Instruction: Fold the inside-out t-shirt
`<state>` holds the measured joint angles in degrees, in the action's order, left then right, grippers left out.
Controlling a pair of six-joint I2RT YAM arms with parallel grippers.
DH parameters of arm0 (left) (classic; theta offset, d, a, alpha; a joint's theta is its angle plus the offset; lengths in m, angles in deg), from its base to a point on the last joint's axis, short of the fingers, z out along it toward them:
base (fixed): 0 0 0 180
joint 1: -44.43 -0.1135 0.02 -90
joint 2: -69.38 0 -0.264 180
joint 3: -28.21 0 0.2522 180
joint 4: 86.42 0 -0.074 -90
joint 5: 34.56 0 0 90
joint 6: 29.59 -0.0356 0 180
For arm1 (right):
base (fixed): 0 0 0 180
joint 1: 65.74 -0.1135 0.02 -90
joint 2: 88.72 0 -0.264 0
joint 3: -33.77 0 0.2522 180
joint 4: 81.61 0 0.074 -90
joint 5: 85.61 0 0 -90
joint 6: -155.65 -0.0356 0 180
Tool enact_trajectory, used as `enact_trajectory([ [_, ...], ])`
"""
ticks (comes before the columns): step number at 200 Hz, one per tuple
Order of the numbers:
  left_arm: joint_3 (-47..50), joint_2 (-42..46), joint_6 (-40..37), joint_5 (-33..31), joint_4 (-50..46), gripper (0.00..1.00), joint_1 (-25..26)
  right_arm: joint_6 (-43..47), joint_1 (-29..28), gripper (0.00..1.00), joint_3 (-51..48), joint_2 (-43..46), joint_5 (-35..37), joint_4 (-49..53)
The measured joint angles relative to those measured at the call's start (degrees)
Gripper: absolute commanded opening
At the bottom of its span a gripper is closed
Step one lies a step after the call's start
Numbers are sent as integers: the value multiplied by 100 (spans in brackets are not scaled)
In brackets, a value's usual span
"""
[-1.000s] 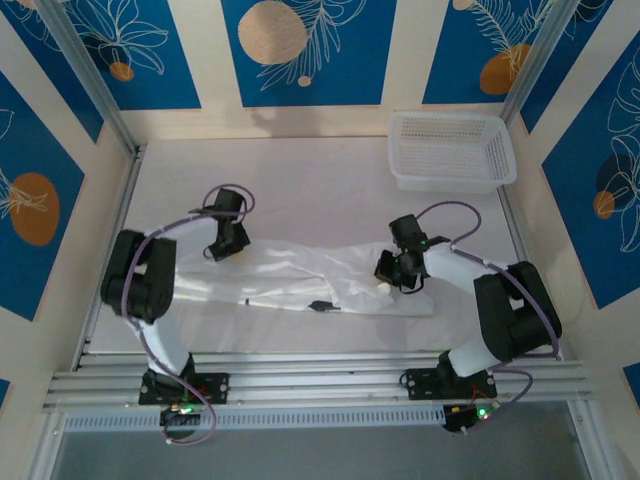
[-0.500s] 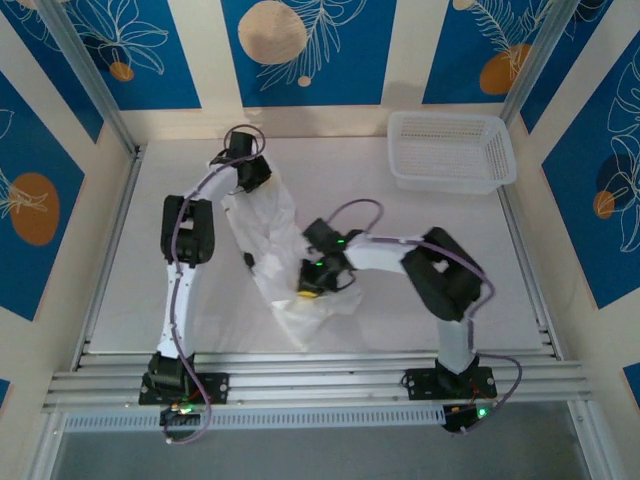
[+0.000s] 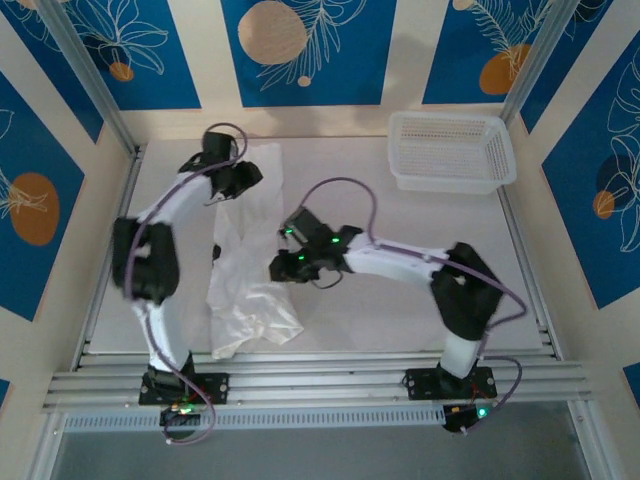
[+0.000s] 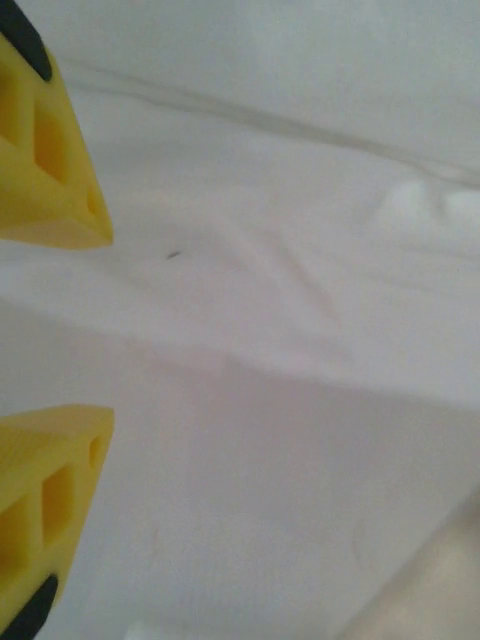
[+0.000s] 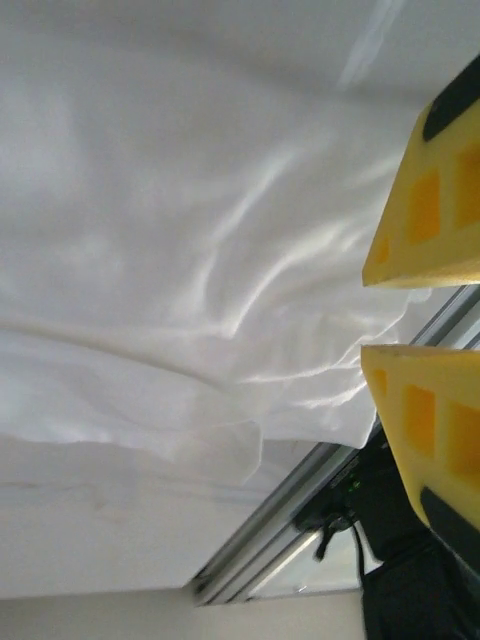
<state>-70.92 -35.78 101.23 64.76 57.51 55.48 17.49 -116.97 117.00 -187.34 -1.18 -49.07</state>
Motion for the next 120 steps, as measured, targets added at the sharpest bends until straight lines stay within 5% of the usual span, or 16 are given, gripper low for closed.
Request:
enact_trajectory([
  [40, 2476, 3209, -70, -553, 2, 53, -7, -4, 426, 49, -1537, 413, -219, -684],
  [86, 4419, 4380, -144, -1091, -863, 70, -199, 85, 70, 56, -1497, -411, -852, -1062],
  [108, 4791, 4684, -48, -1115, -1080, 72, -227, 79, 4, 52, -1231, -715, -1115, -1274],
  [120, 4889, 4760, 15, -1108, -1126, 73, -229, 96, -7, 35, -1071, -881, -1209, -1403],
])
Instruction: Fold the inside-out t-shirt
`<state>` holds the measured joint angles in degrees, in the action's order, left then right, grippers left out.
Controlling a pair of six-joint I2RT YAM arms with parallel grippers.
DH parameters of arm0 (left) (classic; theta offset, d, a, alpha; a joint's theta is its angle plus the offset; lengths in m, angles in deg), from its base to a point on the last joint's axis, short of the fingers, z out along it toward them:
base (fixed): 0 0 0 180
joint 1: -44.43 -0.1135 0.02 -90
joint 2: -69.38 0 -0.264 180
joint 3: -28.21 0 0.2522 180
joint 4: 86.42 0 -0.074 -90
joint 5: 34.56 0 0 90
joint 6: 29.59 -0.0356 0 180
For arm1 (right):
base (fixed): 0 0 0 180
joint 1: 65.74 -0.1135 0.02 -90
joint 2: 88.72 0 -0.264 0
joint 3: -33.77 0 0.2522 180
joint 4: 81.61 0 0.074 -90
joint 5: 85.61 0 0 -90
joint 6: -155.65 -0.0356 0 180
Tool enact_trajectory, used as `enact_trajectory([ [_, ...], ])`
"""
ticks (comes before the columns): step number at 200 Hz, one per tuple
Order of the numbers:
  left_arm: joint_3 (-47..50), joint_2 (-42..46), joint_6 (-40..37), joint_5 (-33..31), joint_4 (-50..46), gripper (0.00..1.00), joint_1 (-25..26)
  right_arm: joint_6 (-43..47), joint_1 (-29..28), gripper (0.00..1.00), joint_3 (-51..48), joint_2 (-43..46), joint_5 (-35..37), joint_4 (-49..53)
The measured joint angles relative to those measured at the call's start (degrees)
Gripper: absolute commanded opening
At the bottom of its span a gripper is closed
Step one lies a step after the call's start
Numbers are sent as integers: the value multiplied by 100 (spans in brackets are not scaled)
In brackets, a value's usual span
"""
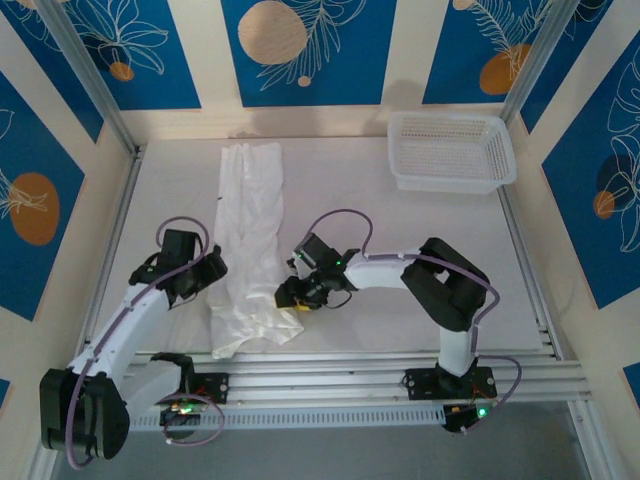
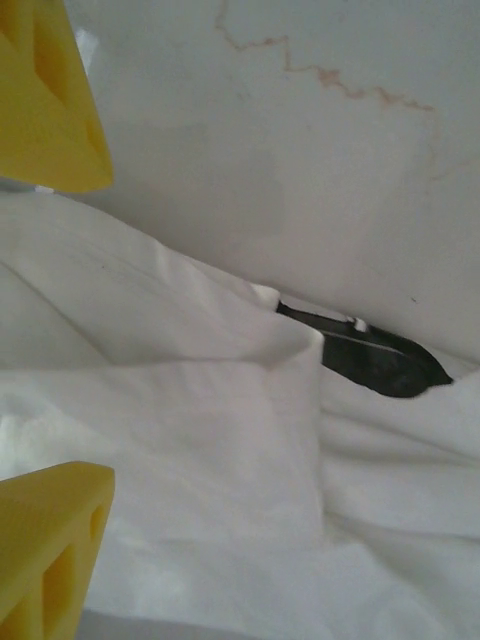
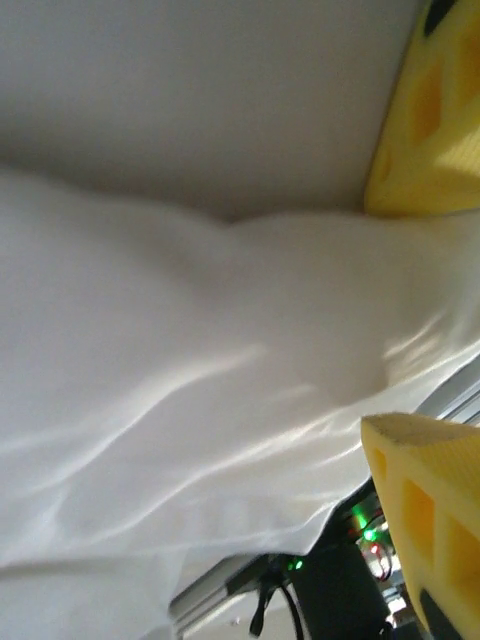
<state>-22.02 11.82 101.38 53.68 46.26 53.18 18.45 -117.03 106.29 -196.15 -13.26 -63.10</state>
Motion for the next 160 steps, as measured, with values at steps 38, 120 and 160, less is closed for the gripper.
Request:
enact_trajectory([
  [38, 334, 76, 385, 258, -129, 69, -4, -74, 13, 0, 48, -31, -31, -92],
  [120, 1110, -315, 761, 1611, 122, 65, 256, -118, 566, 0, -463, 713, 48, -48],
  [160, 1311, -92, 1056, 1178, 127, 27, 503, -122, 566, 0, -481, 713, 46, -63],
])
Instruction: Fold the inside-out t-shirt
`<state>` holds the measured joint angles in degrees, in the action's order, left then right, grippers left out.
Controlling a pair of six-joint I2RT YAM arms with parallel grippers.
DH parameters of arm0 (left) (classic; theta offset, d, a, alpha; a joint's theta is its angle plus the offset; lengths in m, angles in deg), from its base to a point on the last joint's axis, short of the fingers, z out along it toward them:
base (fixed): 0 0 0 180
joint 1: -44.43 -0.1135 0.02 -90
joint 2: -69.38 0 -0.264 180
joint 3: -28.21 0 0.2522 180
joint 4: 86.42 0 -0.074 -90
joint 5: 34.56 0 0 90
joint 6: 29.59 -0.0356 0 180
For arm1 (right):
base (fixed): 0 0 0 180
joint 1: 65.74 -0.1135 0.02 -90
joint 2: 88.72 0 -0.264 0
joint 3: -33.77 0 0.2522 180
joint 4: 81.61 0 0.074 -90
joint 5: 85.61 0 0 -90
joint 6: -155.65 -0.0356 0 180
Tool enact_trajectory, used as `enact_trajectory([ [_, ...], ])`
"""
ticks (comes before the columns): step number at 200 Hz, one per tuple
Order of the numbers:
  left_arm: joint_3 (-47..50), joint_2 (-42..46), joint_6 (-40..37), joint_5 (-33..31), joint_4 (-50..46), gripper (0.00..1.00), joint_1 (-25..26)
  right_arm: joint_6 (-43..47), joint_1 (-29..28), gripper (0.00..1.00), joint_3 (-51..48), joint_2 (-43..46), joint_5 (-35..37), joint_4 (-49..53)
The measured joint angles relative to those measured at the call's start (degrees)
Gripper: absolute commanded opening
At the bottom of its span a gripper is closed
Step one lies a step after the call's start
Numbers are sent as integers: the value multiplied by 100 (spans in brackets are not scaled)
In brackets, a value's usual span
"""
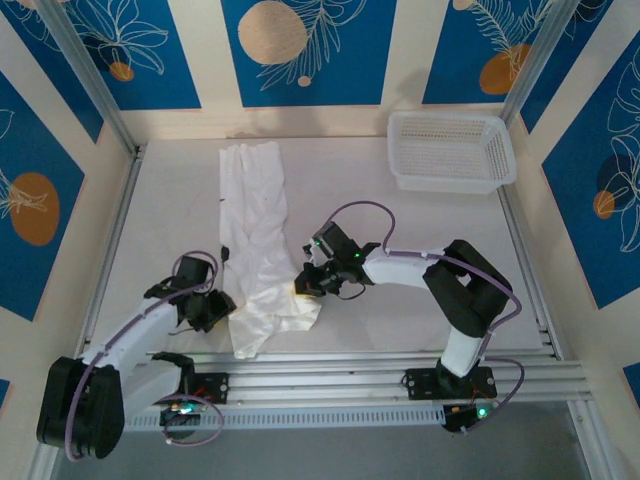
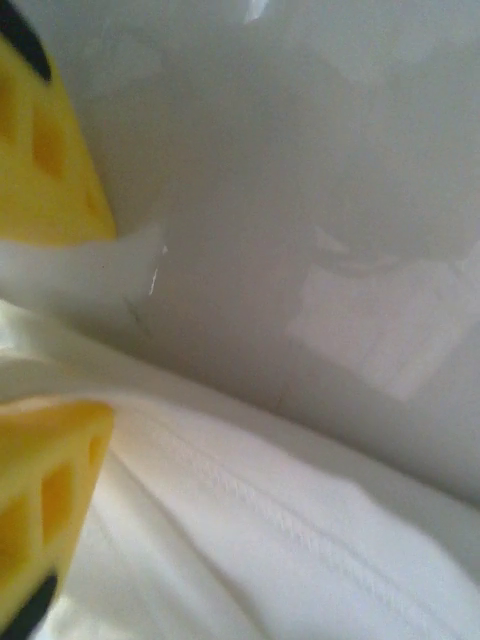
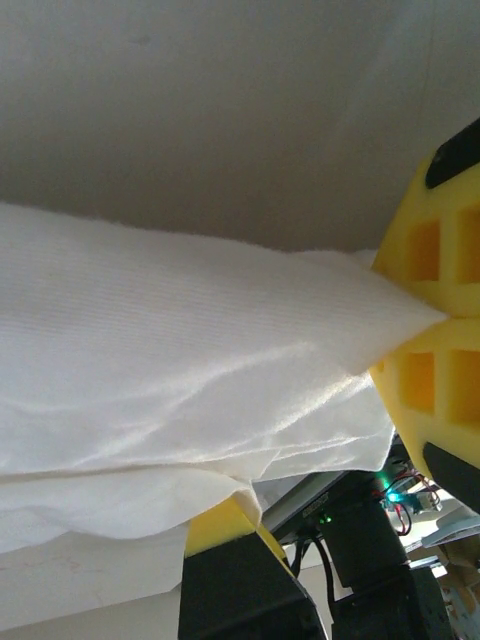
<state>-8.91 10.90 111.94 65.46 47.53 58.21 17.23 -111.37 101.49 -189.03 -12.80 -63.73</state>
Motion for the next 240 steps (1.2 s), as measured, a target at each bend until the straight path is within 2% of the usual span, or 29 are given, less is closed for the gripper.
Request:
enact_trajectory([
  [17, 76, 59, 83, 11, 79, 19, 26, -17, 0, 0, -26, -4, 2, 0],
  [39, 81, 98, 175, 66, 138, 20, 66, -20, 0, 0, -44, -11, 0, 0],
  [61, 98, 179, 221, 557, 337, 21, 232, -20, -7, 0, -44, -31, 0, -2],
  [83, 138, 328, 256, 763, 424, 29, 254, -46, -11, 0, -44, -76, 0, -4],
  [116, 223, 234, 214, 817, 483, 49, 262, -87, -13, 0, -44, -195, -2, -2],
  [139, 225, 201, 129, 817, 509, 50, 262, -105, -15, 0, -44, -197, -2, 7],
  [151, 225, 188, 87, 820, 525, 46, 262, -105, -15, 0, -44, -197, -2, 11],
  [172, 227, 66, 57, 817, 619, 31, 264, -105, -15, 0, -44, -197, -2, 11],
  [205, 249, -175, 61, 929, 911, 0, 264, -120, -15, 0, -44, -197, 0, 11],
  [240, 249, -4, 90, 1019, 977, 0, 264, -286, -15, 0, -354, 44, 68, -92],
])
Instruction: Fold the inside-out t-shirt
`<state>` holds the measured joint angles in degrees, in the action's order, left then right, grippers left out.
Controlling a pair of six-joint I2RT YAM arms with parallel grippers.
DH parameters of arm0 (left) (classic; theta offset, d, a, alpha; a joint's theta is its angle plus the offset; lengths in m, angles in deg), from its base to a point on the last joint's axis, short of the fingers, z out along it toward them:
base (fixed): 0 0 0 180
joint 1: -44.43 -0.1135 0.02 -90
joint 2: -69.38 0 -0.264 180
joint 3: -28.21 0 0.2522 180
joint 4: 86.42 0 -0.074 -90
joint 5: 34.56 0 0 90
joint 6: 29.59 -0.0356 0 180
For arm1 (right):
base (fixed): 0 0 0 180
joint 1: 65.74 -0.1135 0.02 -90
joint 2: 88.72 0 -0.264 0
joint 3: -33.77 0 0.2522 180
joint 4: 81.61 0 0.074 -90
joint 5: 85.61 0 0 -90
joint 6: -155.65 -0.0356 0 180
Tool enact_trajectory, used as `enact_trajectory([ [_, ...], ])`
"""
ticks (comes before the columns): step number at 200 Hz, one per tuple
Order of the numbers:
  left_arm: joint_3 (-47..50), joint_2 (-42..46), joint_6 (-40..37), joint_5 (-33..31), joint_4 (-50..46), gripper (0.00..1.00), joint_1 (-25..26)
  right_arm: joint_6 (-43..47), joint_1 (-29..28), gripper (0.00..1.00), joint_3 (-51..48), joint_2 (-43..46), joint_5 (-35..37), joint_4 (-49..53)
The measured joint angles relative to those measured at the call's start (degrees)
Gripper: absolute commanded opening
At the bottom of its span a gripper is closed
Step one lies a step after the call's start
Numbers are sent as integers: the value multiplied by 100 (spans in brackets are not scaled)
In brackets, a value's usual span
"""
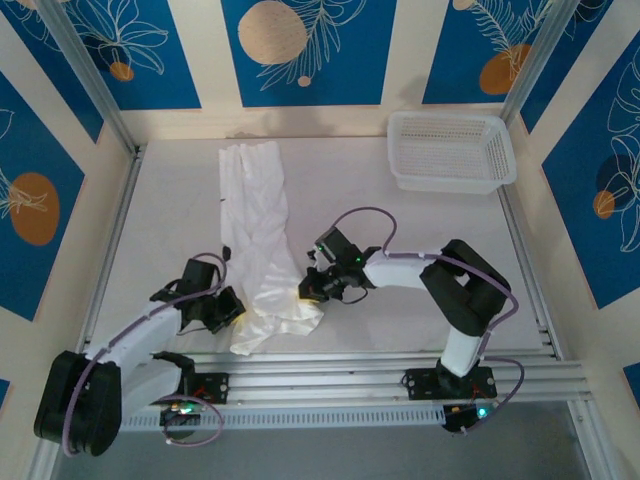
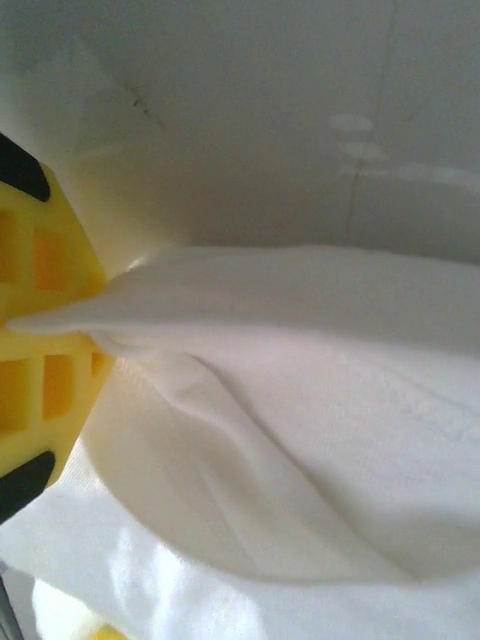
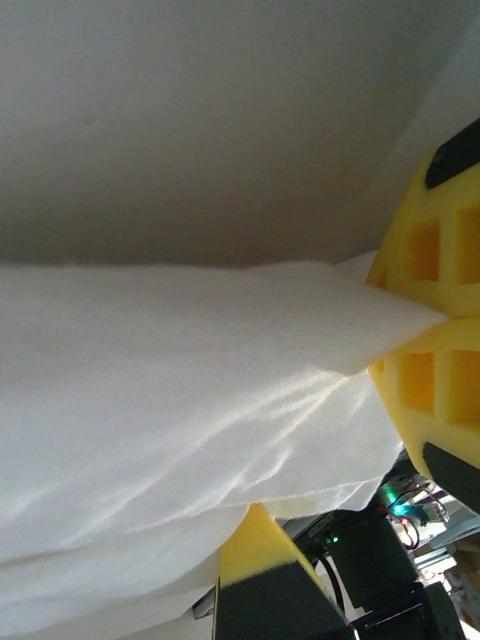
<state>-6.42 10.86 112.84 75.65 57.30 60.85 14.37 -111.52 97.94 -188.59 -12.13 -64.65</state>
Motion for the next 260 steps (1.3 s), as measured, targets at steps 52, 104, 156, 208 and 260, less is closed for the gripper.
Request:
enact_trajectory([
  [52, 411, 1158, 9, 472, -376, 0, 164, -426, -234, 0, -1296, 1547, 337, 203],
  [104, -293, 1639, 282, 476, -876, 0, 299, -328, -125, 0, -581, 2111, 682, 1207],
  [156, -2253, -35, -225, -330, -852, 0, 63, 330, 525, 0, 1344, 1519, 907, 1707],
  [208, -3615, -1685, -595, -734, -299, 0, -411, 1043, 1121, 0, 3250, 57, 907, 1965],
  [260, -5042, -3526, -898, -761, 195, 0, -914, 1602, 1519, 0, 5145, -1591, 848, 2153],
])
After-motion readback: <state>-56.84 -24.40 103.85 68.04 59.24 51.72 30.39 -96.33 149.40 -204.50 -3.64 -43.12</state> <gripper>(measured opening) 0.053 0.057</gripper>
